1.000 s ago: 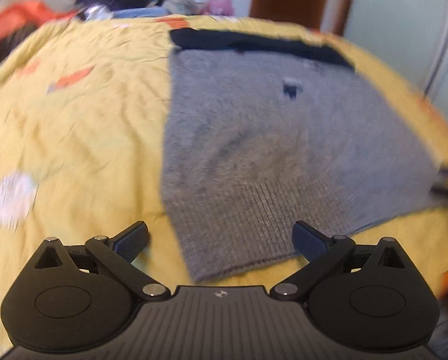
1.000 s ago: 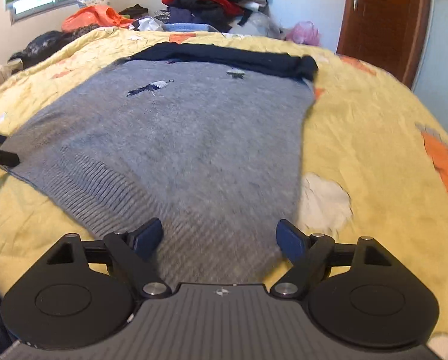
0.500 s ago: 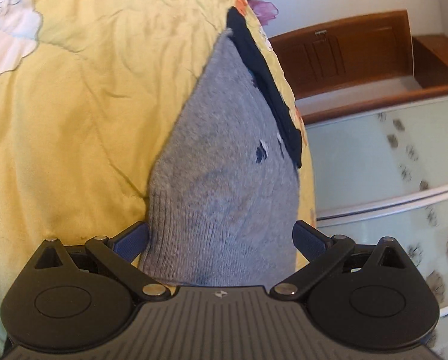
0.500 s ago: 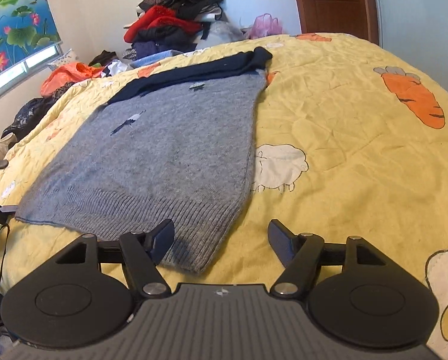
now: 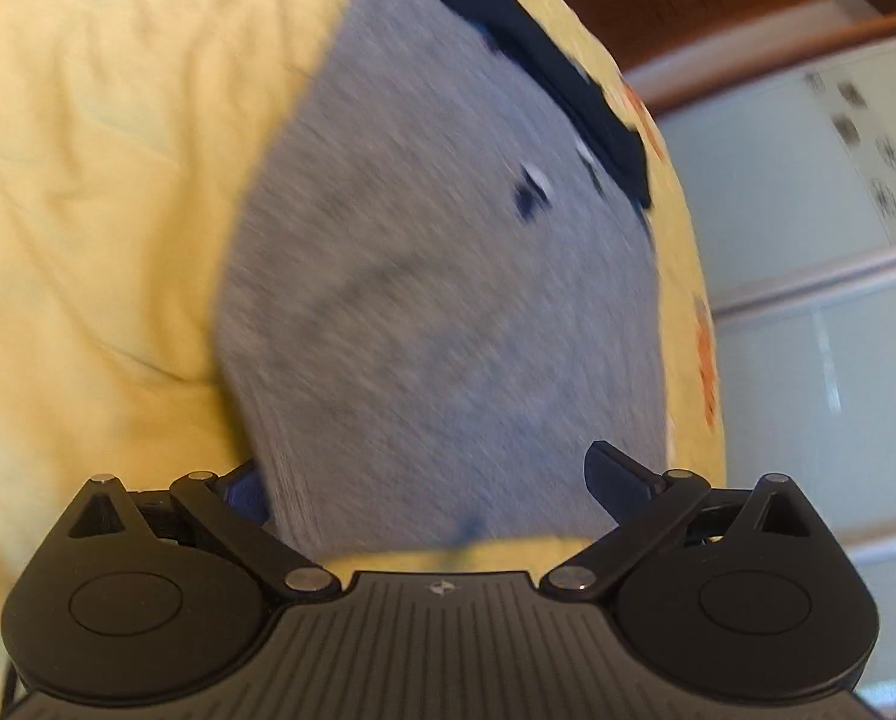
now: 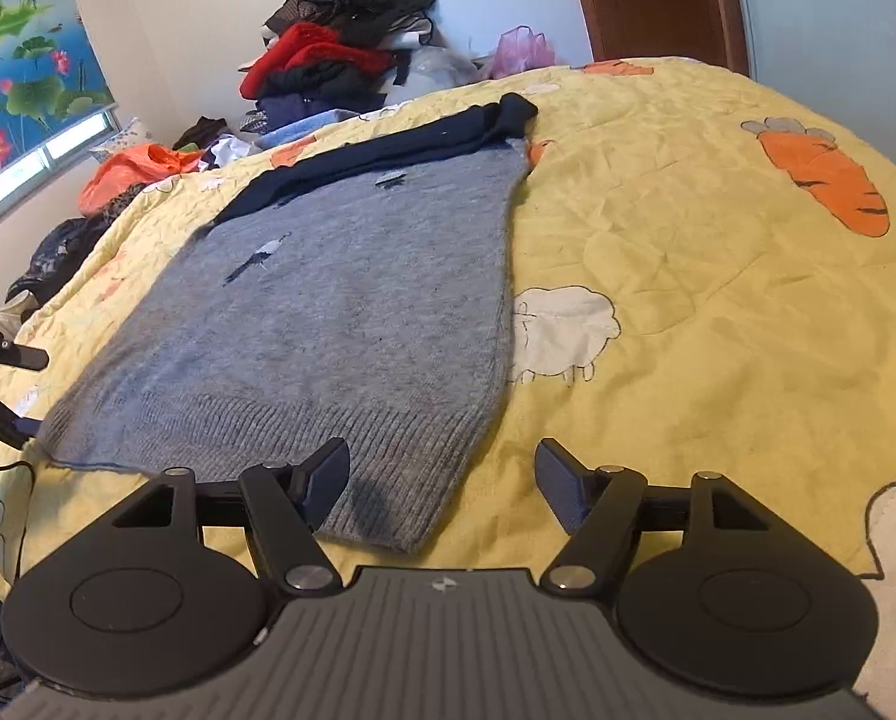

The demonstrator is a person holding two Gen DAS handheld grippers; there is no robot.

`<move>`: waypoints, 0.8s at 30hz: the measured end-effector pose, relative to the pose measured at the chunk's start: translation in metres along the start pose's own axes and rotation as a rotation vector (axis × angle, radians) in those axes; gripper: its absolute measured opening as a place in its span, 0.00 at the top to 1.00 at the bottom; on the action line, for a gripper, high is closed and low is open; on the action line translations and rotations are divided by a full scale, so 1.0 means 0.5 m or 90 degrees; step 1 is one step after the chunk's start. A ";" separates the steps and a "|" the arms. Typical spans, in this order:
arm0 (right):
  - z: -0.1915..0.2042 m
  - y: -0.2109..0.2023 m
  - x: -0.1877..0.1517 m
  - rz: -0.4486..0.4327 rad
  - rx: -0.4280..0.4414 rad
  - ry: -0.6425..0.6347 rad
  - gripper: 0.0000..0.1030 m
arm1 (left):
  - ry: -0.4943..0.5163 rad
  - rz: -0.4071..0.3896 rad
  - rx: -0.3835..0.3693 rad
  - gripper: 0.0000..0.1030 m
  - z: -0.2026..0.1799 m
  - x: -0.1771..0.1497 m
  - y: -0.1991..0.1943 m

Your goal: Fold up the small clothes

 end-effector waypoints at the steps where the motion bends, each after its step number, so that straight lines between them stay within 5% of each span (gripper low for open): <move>1: -0.006 -0.001 0.002 -0.002 0.000 0.010 0.33 | 0.000 -0.001 -0.004 0.00 -0.002 -0.005 0.002; 7: -0.007 0.010 0.010 0.008 0.032 0.077 0.32 | -0.036 -0.034 -0.035 0.09 0.030 -0.023 -0.011; 10: 0.023 0.021 0.000 0.034 0.064 0.086 0.35 | -0.044 -0.035 -0.020 0.40 0.044 -0.023 -0.015; 14: 0.026 0.038 -0.013 0.066 0.081 0.155 0.85 | -0.055 -0.033 -0.020 0.69 0.066 -0.028 -0.019; 18: -0.007 0.041 -0.020 0.061 0.113 0.265 0.85 | -0.084 -0.042 -0.042 0.88 0.090 -0.035 -0.008; 24: 0.002 0.021 -0.002 0.016 0.146 0.273 0.85 | -0.076 -0.092 -0.061 0.94 0.087 -0.045 -0.035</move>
Point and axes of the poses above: each gripper's, at about its wrist camera, not at the fingertips, and y roughly the way its jaws point, z to its left, x to its top, the point moved 1 cm from there along y, roughly the way its jaws point, and after that the axes turned 8 degrees about y, right-handed, at the moved point
